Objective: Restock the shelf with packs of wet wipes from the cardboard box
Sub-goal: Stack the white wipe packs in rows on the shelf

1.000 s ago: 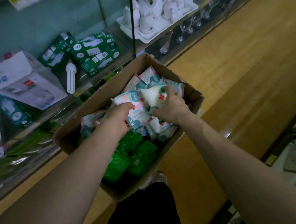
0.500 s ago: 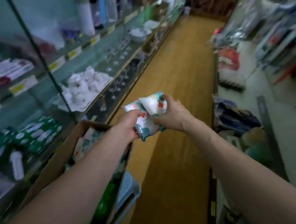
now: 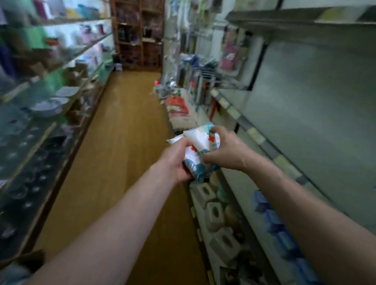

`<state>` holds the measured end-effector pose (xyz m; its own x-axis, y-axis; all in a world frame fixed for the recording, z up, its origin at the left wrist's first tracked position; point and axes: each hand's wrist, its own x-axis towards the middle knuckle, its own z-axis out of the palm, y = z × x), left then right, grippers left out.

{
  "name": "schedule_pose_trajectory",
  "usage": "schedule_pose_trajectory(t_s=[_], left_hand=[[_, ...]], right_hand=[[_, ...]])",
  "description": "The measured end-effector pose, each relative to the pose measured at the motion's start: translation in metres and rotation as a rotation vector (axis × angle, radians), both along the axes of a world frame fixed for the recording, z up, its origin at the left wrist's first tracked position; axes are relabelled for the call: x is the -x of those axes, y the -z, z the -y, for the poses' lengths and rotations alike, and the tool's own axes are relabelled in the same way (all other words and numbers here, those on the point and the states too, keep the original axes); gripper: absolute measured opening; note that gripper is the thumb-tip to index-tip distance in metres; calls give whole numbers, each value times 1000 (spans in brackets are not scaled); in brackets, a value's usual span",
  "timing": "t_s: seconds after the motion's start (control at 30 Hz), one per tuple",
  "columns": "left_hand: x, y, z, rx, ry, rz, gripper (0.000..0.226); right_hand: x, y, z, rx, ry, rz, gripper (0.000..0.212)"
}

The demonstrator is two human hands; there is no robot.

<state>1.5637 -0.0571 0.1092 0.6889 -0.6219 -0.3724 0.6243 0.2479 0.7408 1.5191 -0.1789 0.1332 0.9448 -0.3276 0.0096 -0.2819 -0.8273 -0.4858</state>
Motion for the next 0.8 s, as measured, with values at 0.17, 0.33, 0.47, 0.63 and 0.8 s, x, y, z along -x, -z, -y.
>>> schedule_pose_trajectory(t_s=[0.17, 0.33, 0.47, 0.63, 0.8], left_hand=[[32, -30, 94, 51, 163, 50, 26], [65, -40, 183, 4, 273, 67, 22], [98, -45, 240, -23, 403, 7, 25], [129, -48, 291, 24, 553, 7, 25], [147, -51, 330, 1, 643, 35, 30]], right_hand=[[50, -26, 89, 10, 140, 59, 83], [106, -40, 161, 3, 264, 84, 85], [151, -47, 206, 65, 369, 52, 85], [196, -59, 242, 101, 506, 40, 82], [222, -74, 264, 124, 608, -21, 68]])
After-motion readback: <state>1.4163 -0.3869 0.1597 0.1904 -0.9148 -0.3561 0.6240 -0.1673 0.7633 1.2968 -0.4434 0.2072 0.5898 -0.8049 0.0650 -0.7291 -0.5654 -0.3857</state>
